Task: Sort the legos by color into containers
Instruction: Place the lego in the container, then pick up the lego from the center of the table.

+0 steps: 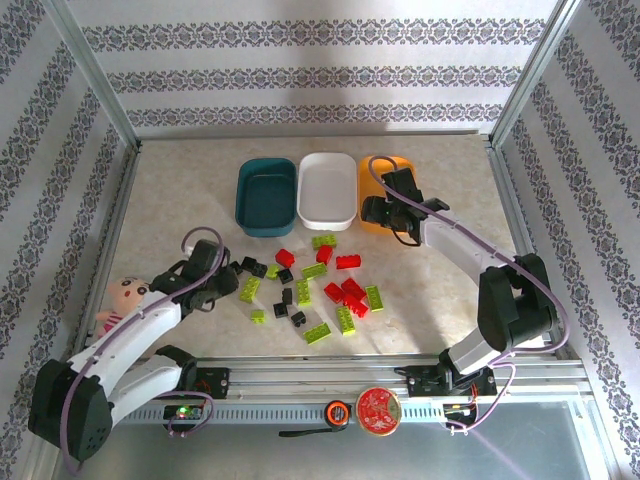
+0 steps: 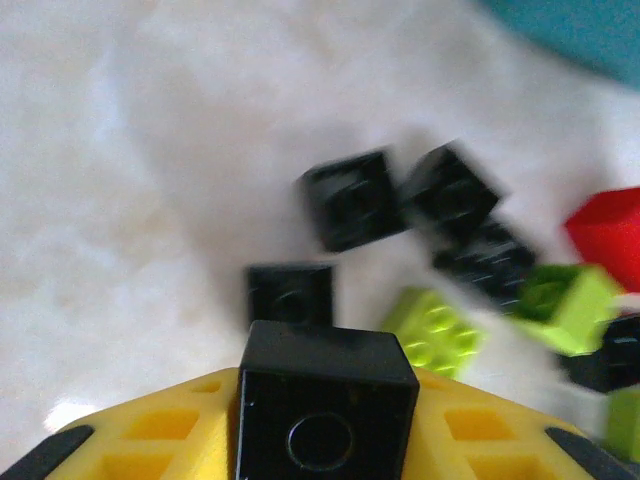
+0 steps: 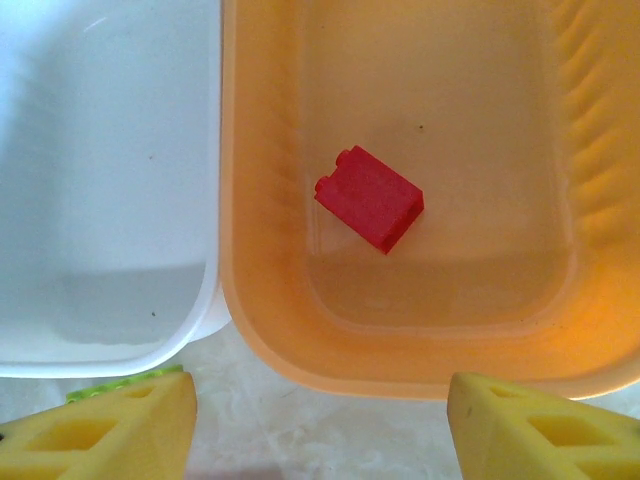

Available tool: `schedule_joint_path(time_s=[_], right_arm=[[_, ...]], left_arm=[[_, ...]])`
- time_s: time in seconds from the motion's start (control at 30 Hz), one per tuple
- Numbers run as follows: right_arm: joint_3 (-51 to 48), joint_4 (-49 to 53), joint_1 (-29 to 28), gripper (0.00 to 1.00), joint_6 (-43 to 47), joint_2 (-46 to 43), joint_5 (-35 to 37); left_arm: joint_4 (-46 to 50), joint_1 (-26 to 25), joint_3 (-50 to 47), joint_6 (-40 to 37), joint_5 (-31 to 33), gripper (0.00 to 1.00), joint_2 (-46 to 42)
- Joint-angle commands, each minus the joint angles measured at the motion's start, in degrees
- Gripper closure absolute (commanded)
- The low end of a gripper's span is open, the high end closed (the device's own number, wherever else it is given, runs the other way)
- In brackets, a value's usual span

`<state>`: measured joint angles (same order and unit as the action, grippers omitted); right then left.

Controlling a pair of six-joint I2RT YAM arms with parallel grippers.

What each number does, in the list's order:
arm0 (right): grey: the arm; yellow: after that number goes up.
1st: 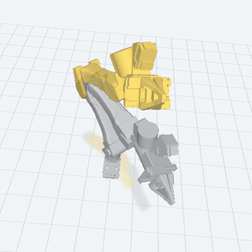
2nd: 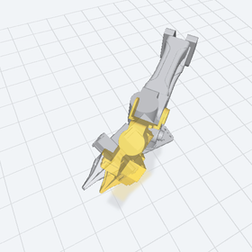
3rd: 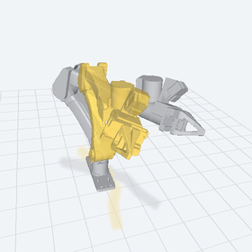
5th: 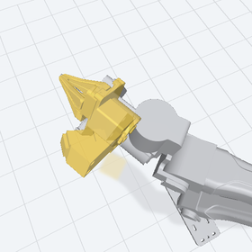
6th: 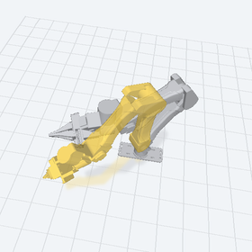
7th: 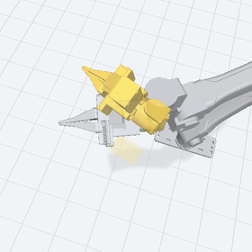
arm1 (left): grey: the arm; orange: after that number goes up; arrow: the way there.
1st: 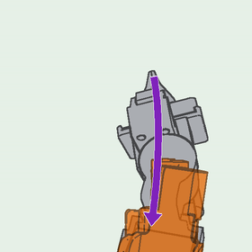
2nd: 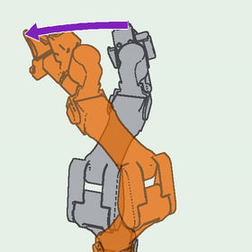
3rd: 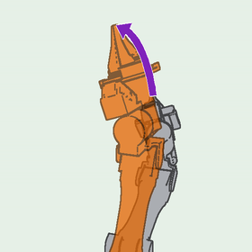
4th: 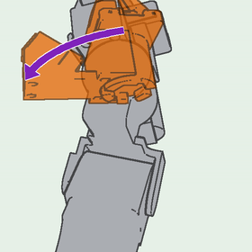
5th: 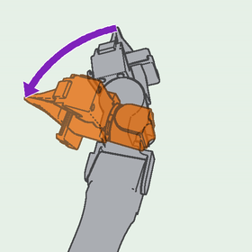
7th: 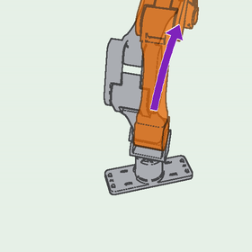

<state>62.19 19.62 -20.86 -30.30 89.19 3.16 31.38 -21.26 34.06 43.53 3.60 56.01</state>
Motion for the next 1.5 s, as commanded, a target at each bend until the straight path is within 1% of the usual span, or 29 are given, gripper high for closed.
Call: schedule_joint_path(time_s=[0.0, 0.03, 0.2, 0.37, 0.53, 0.63, 0.67, 0.77, 0.83, 0.93, 1.0, 1.07, 1.23, 1.3, 1.43, 1.47], right_arm=[[-1.2, -1.1, -0.9, 0.32, -1.4, -2.2, -0.2], [-1.4, -1.1, -1.0, 0.32, -1.5, -2.4, -0.3], [-2.5, -0.2, -1.9, 0.32, -1.4, -3.5, 0.2], [-5.1, 1.0, -2.6, 0.32, -1.1, -6.6, 0.3], [-8.9, 2.0, -3.1, 0.32, 0.1, -10.2, -2.1], [-11.4, 2.7, -3.8, 0.31, 0.4, -12.4, -3.1], [-12.2, 2.9, -3.9, 0.30, 0.5, -13.3, -3.2], [-14.1, 3.8, -4.1, 0.29, 0.6, -15.3, -3.8], [-14.7, 4.6, -4.2, 0.28, 0.8, -16.1, -4.2], [-15.1, 5.4, -4.3, 0.29, 1.3, -16.4, -5.8], [-15.4, 5.1, -4.7, 0.28, 1.4, -15.9, -7.4], [-15.4, 3.9, -5.5, 0.28, 1.6, -14.9, -9.4], [-13.0, 1.2, -10.3, 0.25, 2.5, -8.8, -9.5], [-11.6, 0.5, -11.8, 0.21, 2.5, -5.9, -8.6], [-9.4, -0.1, -13.5, 0.17, 1.1, -1.5, -5.0], [-9.0, -0.4, -13.7, 0.13, 1.0, -0.6, -4.3]], left_arm=[[-1.4, -0.8, 6.8, -2.7, -0.6, 0.63, 3.7], [-2.8, -0.7, 8.9, -3.1, -0.9, 0.63, 5.7], [-10.1, -0.1, 22.4, -5.4, -3.1, 0.63, 22.2], [-13.8, 3.4, 32.6, -6.0, -4.3, 0.63, 36.2], [-14.6, 3.9, 41.1, -6.8, -4.8, 0.62, 45.7], [-13.9, 4.4, 44.1, -6.7, -5.4, 0.56, 49.1], [-14.1, 4.5, 44.5, -6.6, -5.7, 0.52, 49.4], [-14.2, 4.5, 45.1, -6.6, -6.0, 0.39, 48.5], [-14.5, 4.5, 44.8, -6.6, -6.7, 0.33, 46.7], [-15.4, 4.5, 43.1, -6.2, -8.6, 0.23, 42.1], [-16.9, 4.5, 40.3, -5.7, -10.5, 0.11, 37.7], [-18.2, 4.5, 36.9, -4.9, -12.2, 0.00, 33.3], [-22.2, 4.5, 25.7, -2.4, -16.9, 0.00, 22.5], [-23.7, 4.4, 20.2, -1.1, -17.5, 0.00, 18.2], [-25.3, 4.0, 11.3, -0.8, -17.1, 0.00, 10.3], [-25.0, 3.9, 9.6, -1.2, -17.0, 0.00, 8.6]])
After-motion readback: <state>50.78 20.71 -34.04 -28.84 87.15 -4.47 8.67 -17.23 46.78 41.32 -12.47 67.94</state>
